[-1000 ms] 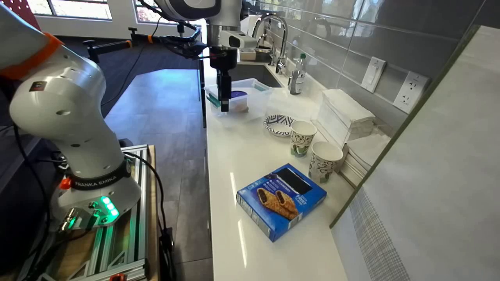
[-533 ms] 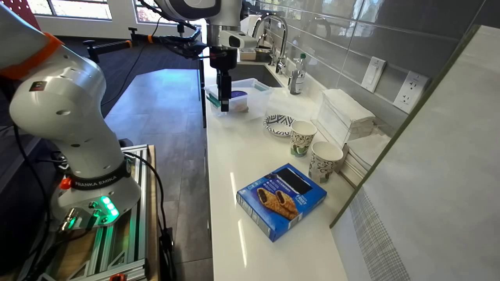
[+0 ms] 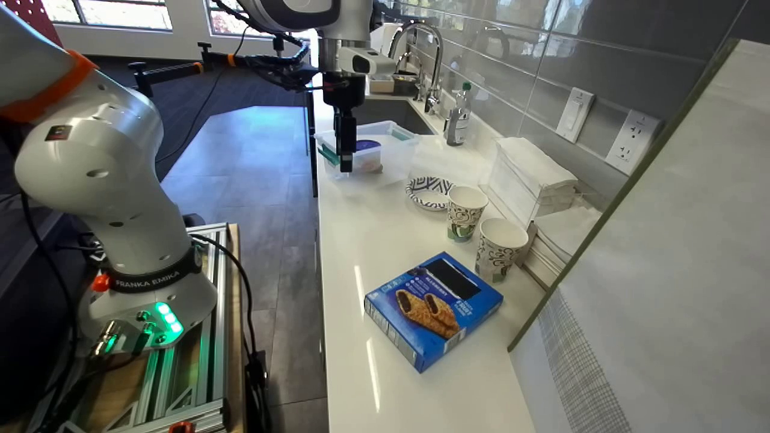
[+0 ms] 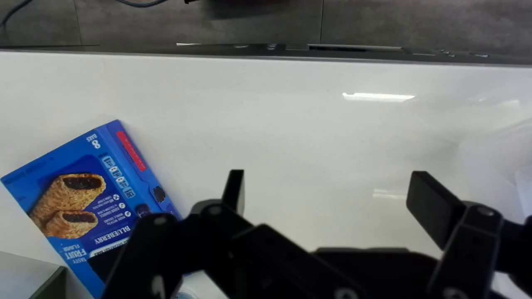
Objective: Unstack the black and white bowls.
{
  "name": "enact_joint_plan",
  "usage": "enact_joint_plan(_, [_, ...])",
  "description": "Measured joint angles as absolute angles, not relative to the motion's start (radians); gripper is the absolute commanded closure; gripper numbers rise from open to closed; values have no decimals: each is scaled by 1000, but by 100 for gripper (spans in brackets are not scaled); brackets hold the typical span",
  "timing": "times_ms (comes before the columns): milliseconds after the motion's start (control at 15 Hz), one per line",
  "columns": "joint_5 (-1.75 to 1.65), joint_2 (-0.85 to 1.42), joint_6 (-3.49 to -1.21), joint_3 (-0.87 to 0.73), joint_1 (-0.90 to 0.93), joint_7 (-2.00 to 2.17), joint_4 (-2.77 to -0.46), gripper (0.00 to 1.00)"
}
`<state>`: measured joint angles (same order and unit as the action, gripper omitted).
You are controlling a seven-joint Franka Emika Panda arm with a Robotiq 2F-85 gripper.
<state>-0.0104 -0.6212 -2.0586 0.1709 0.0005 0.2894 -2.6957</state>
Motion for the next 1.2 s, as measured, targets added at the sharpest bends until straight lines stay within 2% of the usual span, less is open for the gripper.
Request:
enact_joint_plan(333, [9, -557, -2105, 150, 0, 291, -2666, 0])
enact_joint_plan(600, [37, -428, -2207, 132, -2, 320, -2600, 0])
enact_joint_plan(1200, [107, -157, -2245, 118, -6, 550, -2430, 0])
